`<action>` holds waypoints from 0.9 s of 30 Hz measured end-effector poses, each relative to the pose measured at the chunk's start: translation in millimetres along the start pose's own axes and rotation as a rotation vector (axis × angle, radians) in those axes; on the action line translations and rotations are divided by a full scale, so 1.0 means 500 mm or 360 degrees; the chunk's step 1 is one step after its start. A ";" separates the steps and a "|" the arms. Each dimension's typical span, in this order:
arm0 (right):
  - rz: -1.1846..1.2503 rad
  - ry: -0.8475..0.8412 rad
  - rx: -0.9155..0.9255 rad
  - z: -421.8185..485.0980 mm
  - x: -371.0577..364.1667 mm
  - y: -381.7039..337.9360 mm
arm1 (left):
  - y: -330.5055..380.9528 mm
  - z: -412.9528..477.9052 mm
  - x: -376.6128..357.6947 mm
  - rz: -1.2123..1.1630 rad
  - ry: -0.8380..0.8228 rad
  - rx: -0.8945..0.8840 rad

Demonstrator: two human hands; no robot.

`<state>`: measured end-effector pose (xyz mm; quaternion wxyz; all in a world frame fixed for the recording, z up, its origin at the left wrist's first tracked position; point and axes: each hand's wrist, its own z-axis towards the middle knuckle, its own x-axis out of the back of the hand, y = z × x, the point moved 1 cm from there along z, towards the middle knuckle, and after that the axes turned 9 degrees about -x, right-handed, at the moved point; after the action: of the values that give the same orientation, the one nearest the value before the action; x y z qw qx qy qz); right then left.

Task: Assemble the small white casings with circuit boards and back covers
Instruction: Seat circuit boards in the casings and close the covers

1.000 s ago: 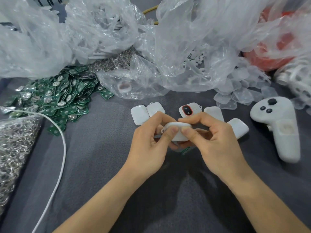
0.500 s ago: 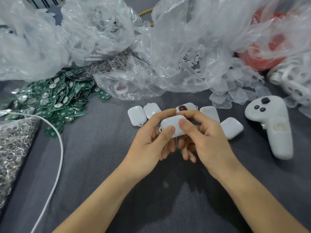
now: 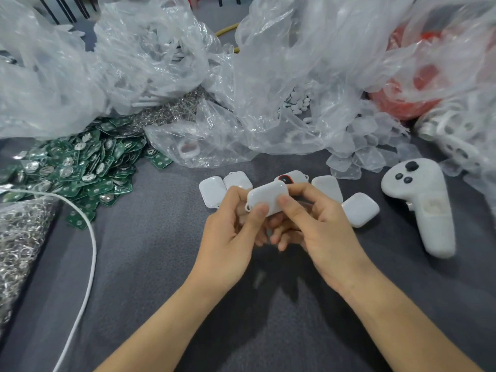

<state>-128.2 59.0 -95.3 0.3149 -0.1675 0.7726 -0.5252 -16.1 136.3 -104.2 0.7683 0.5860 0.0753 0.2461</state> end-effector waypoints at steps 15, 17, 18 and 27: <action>-0.0107 -0.0278 -0.0004 -0.012 0.008 -0.011 | -0.004 -0.009 0.007 0.0151 0.0051 -0.0107; -0.0122 -0.0269 -0.0015 -0.010 0.009 -0.010 | -0.007 -0.008 0.007 0.0175 0.0031 -0.0094; -0.0123 -0.0263 -0.0022 -0.009 0.009 -0.009 | -0.008 -0.007 0.008 0.0193 0.0023 -0.0092; 0.0019 -0.0175 -0.0078 -0.002 -0.002 0.000 | -0.004 0.005 0.024 0.0891 -0.0069 -0.0370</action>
<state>-127.9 60.4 -94.8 0.3556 -0.1993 0.7678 -0.4942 -4.2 139.5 -103.2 0.7339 0.4972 -0.1342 0.4429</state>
